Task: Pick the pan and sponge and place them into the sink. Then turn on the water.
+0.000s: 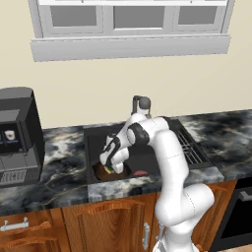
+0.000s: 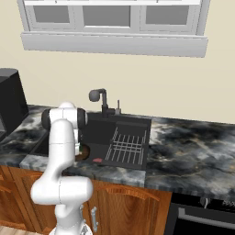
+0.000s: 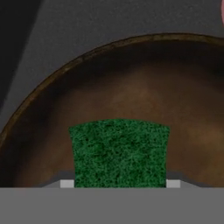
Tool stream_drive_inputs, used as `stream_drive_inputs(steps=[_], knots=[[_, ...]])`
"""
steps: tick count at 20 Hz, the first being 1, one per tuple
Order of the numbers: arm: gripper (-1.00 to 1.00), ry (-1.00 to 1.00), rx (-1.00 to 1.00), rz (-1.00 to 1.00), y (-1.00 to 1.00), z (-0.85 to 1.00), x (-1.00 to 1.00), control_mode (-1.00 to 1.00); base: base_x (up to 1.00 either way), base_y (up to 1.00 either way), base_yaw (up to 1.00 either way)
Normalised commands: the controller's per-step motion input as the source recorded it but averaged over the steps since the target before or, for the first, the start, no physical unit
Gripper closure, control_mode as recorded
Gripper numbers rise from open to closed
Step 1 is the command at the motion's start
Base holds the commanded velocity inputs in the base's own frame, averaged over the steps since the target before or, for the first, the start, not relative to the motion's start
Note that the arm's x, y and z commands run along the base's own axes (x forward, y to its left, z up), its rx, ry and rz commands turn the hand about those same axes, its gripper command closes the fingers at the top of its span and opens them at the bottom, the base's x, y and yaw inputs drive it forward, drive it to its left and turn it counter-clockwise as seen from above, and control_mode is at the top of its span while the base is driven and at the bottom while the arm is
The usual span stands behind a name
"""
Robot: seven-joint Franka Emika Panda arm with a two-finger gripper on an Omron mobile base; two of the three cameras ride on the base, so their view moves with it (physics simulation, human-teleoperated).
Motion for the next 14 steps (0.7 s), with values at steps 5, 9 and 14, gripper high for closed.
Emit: stream_drive_inputs(steps=[5, 9, 14], knots=[[1.00, 0.05, 0.00, 0.00, 0.06, -0.29, 0.20, -1.00, 0.00, 0.00, 0.00], [1.00, 0.05, 0.00, 0.00, 0.09, -0.29, 0.21, -1.00, 0.00, 0.00, 0.00], [-1.00, 0.04, 0.00, -0.01, 0.11, -0.24, 0.15, -1.00, 0.00, 0.00, 0.00]])
